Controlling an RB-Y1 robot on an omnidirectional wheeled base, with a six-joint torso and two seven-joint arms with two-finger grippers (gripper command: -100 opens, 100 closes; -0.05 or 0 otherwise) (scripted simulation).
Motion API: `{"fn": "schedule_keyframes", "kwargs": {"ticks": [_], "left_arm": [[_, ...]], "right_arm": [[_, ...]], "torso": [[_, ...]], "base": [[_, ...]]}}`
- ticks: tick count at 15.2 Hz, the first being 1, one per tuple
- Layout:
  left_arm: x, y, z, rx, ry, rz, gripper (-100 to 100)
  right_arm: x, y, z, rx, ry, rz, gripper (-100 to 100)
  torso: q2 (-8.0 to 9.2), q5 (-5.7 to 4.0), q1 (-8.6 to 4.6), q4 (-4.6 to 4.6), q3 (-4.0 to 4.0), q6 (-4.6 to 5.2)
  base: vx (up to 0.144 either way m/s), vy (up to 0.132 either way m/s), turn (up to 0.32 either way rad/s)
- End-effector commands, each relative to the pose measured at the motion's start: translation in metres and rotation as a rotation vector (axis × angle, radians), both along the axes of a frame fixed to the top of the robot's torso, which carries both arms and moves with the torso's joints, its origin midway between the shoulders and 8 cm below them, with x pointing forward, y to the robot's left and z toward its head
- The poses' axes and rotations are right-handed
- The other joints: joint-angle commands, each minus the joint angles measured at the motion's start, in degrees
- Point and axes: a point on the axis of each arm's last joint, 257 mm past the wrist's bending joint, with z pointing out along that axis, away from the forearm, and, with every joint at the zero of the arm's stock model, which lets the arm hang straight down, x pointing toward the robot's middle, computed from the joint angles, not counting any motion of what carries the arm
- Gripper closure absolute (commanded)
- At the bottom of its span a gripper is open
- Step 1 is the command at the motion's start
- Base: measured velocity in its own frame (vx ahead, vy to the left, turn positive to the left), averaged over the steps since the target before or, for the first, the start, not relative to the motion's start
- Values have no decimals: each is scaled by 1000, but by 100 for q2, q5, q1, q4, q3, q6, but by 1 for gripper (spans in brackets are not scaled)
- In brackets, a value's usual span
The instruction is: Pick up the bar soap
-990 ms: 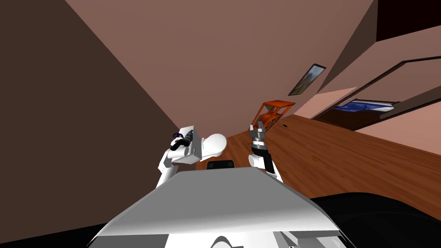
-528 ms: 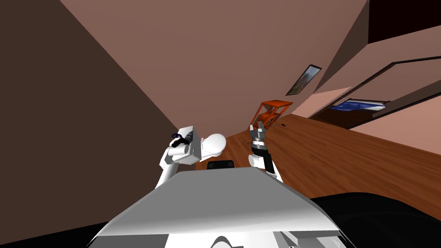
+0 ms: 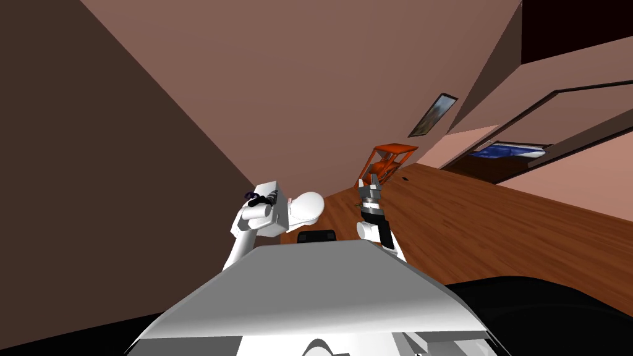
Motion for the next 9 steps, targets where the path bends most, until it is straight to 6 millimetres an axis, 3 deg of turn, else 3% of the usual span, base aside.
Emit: {"fn": "schedule_keyframes", "kwargs": {"ticks": [1, 9], "left_arm": [[-4, 0, -7, -4, 35, 4, -100], [-4, 5, -20, -28, 170, 16, -100]], "right_arm": [[0, 0, 0, 0, 0, 0, 0], [0, 0, 0, 0, 0, 0, 0]], "torso": [[0, 0, 0, 0, 0, 0], [-2, 0, 1, 0, -1, 0]], "base": [[0, 0, 0], [5, 5, -15]]}}
